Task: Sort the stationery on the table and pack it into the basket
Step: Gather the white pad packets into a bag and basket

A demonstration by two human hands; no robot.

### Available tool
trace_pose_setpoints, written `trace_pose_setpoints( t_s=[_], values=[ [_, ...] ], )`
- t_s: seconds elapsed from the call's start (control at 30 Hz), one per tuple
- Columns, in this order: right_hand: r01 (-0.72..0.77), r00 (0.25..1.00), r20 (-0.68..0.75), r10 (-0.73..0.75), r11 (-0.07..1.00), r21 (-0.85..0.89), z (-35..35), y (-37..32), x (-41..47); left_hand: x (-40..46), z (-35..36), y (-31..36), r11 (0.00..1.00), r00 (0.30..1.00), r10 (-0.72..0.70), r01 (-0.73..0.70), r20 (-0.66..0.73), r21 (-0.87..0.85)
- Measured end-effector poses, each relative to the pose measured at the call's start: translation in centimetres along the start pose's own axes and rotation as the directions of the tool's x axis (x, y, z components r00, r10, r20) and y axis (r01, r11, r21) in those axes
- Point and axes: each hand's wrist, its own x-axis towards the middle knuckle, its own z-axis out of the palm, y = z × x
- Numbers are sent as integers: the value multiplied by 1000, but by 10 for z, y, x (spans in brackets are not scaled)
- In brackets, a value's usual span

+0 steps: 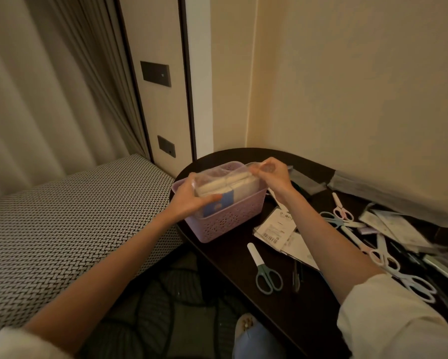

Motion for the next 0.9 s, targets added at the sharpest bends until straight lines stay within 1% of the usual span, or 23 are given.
trace_pose_setpoints(
  t_s=[0.07, 0.13, 0.2, 0.27, 0.33, 0.37, 0.4, 0.43, 0.47, 0.5, 0.53, 0.6, 0.67, 0.7, 0.73, 0.77, 0.8, 0.83, 0.87, 0.9],
  values=[
    [-23, 999, 38, 24, 999, -46, 0, 1, 1, -7, -5, 2, 996, 994, 18, -27, 104, 90],
    [-36, 999, 37, 39, 996, -82, -1, 3, 0, -13, -9, 3, 990, 982, 9, -35, 186, 136],
    [-29, 999, 41, 35, 990, -138, -2, 5, -2, -16, -12, 5, 981, 966, 15, -65, 256, 185],
    [-32, 998, 46, 41, 983, -180, -2, 5, -5, -19, -12, 8, 946, 956, 35, -125, 291, 299],
    [-61, 998, -6, 61, 979, -196, 3, 3, -12, -23, -8, 8, 910, 969, 62, -154, 240, 385],
    [-100, 994, -58, 92, 981, -167, 6, 3, -16, -26, -5, 9, 893, 976, 88, -165, 199, 418],
    [-159, 983, -108, 147, 981, -113, 9, 4, -21, -28, -3, 9, 878, 979, 121, -183, 165, 442],
    [-236, 965, -129, 227, 970, -56, 12, 5, -27, -30, -1, 9, 867, 977, 153, -203, 146, 455],
    [-309, 947, -98, 306, 951, -16, 16, 6, -33, -31, 0, 8, 863, 975, 176, -220, 138, 455],
    [-361, 932, -30, 361, 933, 1, 19, 6, -36, -32, 1, 7, 862, 972, 189, -231, 137, 452],
    [-387, 922, 31, 386, 922, 21, 22, 5, -40, -32, 3, 6, 857, 971, 199, -238, 134, 457],
    [-385, 922, 92, 376, 912, 138, 23, -4, -45, -35, 7, 8, 835, 973, 214, -231, 92, 500],
    [-377, 926, 130, 354, 879, 292, 22, -9, -41, -40, 16, 11, 826, 984, 175, -151, 7, 542],
    [-381, 924, 156, 348, 863, 332, 21, -11, -41, -41, 22, 13, 821, 990, 138, -90, -43, 563],
    [-393, 918, 188, 348, 858, 331, 21, -13, -41, -42, 29, 14, 809, 990, 100, -25, -95, 588],
    [-406, 910, 217, 354, 866, 292, 22, -15, -41, -42, 36, 16, 794, 987, 68, 33, -143, 607],
    [-410, 903, 240, 355, 880, 239, 23, -16, -40, -41, 42, 17, 785, 981, 57, 70, -184, 616],
    [-402, 901, 255, 350, 895, 192, 24, -18, -41, -37, 43, 17, 786, 979, 58, 75, -194, 614],
    [-393, 900, 270, 342, 905, 166, 25, -19, -42, -34, 41, 17, 796, 985, 65, 45, -159, 604],
    [-382, 901, 278, 332, 912, 150, 26, -19, -44, -29, 35, 15, 824, 996, 64, -17, -64, 566]
  ],
)
